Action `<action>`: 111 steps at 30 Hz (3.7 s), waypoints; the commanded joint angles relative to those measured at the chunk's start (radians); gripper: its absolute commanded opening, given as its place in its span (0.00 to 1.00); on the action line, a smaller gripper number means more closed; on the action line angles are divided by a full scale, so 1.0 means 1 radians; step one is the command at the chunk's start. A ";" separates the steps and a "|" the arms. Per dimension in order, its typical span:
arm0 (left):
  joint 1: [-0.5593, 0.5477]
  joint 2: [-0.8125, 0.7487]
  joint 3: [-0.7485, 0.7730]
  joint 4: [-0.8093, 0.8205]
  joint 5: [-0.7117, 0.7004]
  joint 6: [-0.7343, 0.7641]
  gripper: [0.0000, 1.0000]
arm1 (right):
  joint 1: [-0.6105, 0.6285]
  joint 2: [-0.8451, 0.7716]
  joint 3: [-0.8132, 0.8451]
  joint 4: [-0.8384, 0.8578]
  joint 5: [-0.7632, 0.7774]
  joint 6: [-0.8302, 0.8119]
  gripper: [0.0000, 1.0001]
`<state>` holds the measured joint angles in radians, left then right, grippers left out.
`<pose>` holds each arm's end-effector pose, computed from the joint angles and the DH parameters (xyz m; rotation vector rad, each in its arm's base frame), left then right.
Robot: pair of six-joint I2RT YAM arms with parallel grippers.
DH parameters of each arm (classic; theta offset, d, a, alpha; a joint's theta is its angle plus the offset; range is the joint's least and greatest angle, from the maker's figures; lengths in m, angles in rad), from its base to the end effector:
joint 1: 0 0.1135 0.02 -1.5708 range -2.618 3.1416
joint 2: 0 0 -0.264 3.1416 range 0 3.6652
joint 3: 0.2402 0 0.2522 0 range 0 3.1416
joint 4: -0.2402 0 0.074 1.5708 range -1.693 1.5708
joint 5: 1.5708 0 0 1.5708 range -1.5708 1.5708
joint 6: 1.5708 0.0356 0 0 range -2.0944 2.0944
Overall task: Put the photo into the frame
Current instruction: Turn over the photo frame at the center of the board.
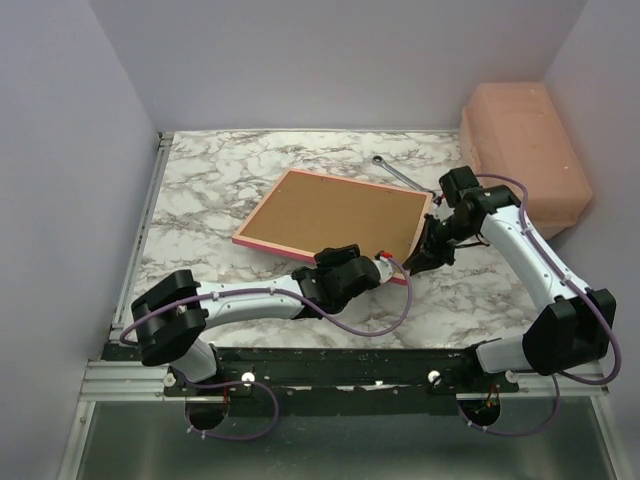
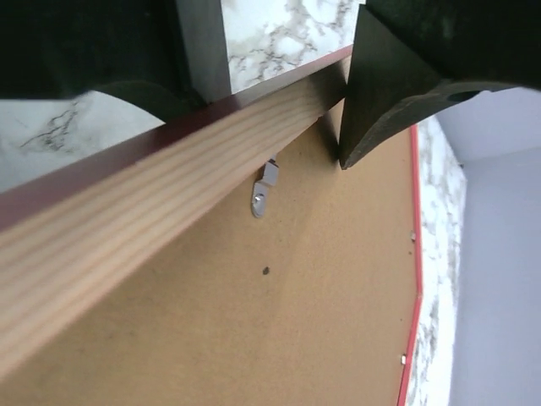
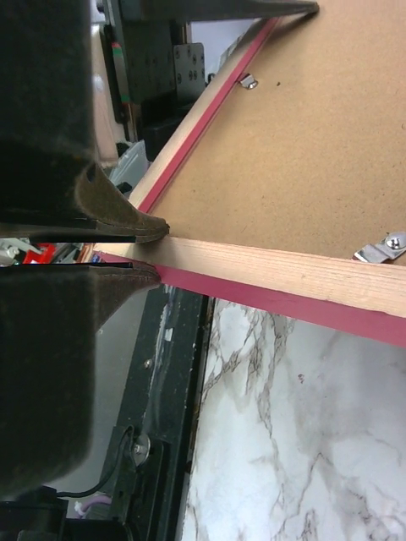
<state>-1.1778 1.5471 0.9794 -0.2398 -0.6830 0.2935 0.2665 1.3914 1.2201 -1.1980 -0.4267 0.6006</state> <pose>0.1444 -0.2896 0.2229 1.2222 1.8098 0.3233 0.2332 0.0789 0.2864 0.4418 3.0220 0.7300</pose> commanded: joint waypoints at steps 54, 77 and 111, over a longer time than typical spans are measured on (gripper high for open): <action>-0.028 -0.362 0.065 -0.206 -0.096 -0.004 0.09 | 0.007 -0.514 -0.290 0.861 -0.476 -1.759 0.98; -0.044 -0.340 0.106 -0.266 -0.071 -0.045 0.09 | 0.173 -0.202 -0.135 0.736 -0.621 -2.007 0.64; -0.043 -0.390 0.321 -0.263 -0.155 -0.026 0.83 | 0.174 -0.241 -0.145 0.776 -0.654 -1.805 0.00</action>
<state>-1.2190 1.2007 1.1824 -0.5190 -0.8307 0.2966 0.4328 1.1725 1.0649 -0.4656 -1.0183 -1.3739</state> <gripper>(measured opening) 0.789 0.304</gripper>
